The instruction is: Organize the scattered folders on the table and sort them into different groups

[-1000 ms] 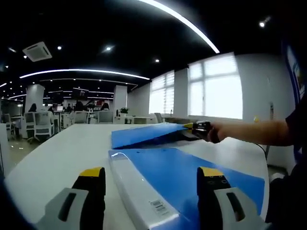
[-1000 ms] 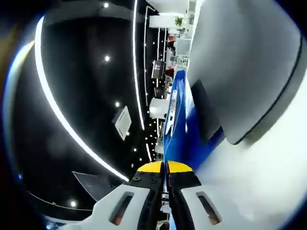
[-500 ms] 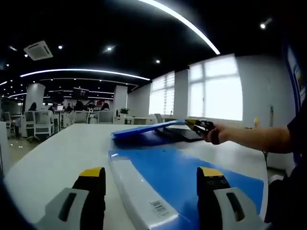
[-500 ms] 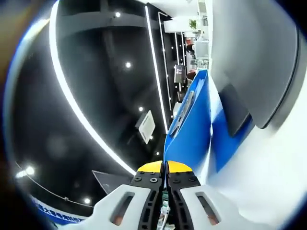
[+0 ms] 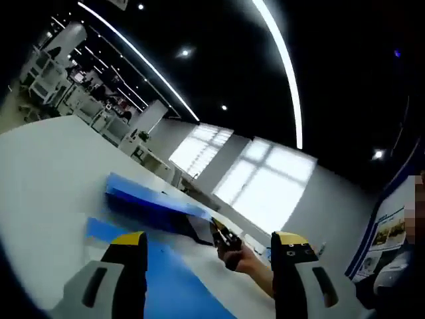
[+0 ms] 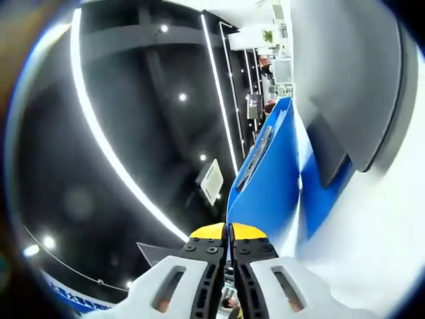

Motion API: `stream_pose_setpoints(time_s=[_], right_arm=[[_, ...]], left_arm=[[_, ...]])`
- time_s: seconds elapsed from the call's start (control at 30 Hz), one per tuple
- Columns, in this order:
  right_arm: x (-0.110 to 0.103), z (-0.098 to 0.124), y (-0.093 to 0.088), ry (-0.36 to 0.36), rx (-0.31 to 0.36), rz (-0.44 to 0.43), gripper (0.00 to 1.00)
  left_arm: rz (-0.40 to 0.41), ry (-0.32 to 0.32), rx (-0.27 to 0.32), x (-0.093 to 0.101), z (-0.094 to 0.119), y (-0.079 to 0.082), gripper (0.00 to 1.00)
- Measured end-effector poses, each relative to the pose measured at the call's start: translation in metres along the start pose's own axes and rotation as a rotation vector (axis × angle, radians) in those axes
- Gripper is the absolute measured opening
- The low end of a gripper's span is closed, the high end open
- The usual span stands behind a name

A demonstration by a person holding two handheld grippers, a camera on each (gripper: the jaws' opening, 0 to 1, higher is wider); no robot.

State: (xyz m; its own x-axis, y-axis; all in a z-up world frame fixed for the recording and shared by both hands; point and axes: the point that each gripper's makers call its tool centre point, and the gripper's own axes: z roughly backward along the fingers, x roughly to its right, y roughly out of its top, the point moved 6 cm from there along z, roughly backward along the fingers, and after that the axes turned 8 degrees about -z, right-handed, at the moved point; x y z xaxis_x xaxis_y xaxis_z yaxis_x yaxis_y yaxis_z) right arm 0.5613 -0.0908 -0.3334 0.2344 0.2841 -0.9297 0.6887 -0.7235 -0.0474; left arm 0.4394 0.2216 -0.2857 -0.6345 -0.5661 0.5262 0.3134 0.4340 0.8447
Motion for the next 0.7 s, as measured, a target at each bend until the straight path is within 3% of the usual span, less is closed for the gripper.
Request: stream_pose_setpoints(time_s=[0.23,0.5,0.63,0.7], right_arm=[[0.010,0.000,0.014,0.018,0.009,-0.032,0.03],[0.013,0.003,-0.003,0.063,0.011,-0.059,0.04],[0.016,0.000,-0.001,0.081,0.007,-0.071,0.04],[0.017,-0.001,0.000,0.085,-0.001,-0.079,0.04]], left_arm=[[0.103,0.003,-0.054,-0.011,-0.040,-0.019,0.79],[0.287,-0.013,-0.038,-0.018,-0.087,-0.029,0.80],[0.420,0.008,0.015,-0.024,-0.109,-0.031,0.80],[0.465,0.014,0.006,-0.032,-0.121,-0.032,0.80]])
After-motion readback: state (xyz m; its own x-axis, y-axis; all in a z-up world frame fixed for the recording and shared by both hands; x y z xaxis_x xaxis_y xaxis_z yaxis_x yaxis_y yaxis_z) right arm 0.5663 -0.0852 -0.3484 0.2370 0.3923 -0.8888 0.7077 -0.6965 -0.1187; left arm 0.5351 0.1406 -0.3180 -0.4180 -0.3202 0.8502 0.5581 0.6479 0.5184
